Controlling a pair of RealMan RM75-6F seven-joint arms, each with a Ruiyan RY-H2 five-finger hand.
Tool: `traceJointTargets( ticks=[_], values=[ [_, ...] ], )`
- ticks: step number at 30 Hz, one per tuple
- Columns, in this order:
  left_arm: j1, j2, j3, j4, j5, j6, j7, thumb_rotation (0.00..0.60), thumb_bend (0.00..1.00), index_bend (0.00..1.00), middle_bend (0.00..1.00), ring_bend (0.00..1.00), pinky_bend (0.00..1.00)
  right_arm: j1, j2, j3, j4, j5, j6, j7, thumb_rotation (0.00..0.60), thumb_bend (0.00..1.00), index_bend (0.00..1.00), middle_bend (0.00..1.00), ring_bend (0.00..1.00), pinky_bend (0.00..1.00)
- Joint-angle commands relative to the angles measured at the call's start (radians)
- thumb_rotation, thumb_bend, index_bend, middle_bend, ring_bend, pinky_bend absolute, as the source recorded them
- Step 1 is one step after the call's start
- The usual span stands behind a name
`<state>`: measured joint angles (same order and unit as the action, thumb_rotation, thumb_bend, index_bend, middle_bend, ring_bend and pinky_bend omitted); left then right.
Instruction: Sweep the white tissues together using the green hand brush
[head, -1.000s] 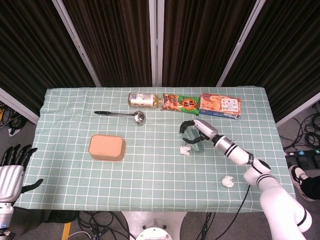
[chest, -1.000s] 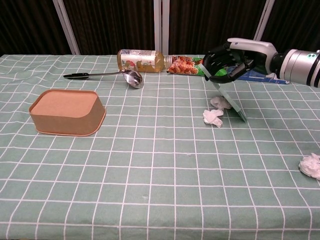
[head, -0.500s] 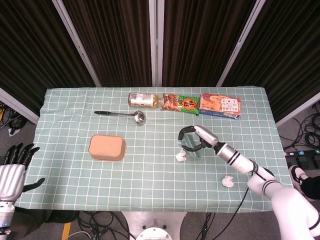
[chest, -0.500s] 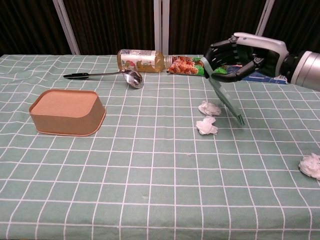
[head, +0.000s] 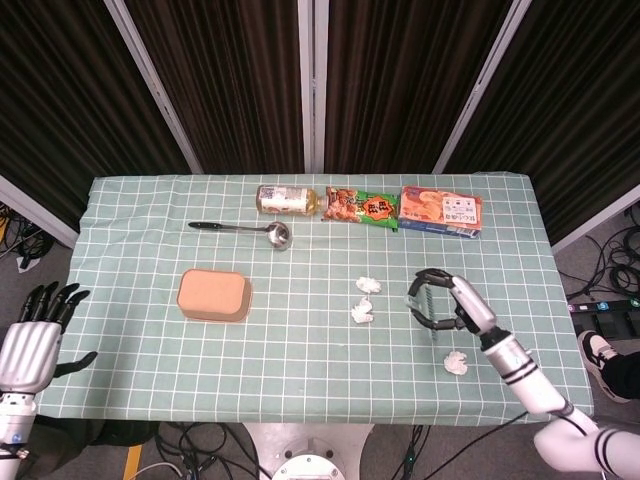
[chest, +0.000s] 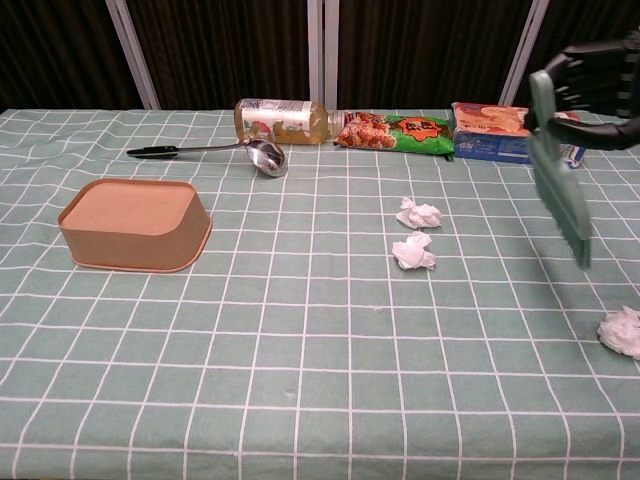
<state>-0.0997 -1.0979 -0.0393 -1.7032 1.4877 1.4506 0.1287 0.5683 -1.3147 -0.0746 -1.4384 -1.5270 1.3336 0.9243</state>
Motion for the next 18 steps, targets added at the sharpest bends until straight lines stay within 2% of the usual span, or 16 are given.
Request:
traceJointTargets(
  ticks=[1,5,9,15,18],
  values=[
    [-0.006,-0.001,-0.003,0.001,0.0,-0.006,0.001,0.6,0.1,0.15,0.1,0.0,0.02,-0.141,0.098,-0.02,-0.156,0.091,0.064,-0.172,0.6,0.36,0.82,0.67,0.35,0.21],
    [-0.015,-0.005,-0.005,0.005,-0.005,-0.018,-0.001,0.6,0.1,0.15,0.1,0.0,0.02,-0.216,0.111,-0.028,-0.197,0.134,0.086,-0.221,0.6,0.36,0.81,0.67,0.35,0.21],
    [-0.025,-0.011,-0.007,0.01,-0.008,-0.031,-0.005,0.6,0.1,0.15,0.1,0.0,0.02,-0.266,0.094,-0.031,-0.19,0.154,0.081,-0.228,0.6,0.36,0.81,0.67,0.35,0.21],
    [-0.037,-0.017,-0.008,0.015,0.001,-0.038,-0.01,0.6,0.1,0.15,0.1,0.0,0.02,-0.302,0.009,-0.009,-0.169,0.164,0.048,-0.239,0.6,0.38,0.81,0.67,0.35,0.19],
    [-0.034,-0.015,-0.005,0.015,0.004,-0.031,-0.011,0.6,0.1,0.15,0.1,0.0,0.02,-0.316,-0.052,0.007,-0.157,0.161,0.056,-0.306,0.6,0.4,0.81,0.67,0.35,0.18]
  ],
)
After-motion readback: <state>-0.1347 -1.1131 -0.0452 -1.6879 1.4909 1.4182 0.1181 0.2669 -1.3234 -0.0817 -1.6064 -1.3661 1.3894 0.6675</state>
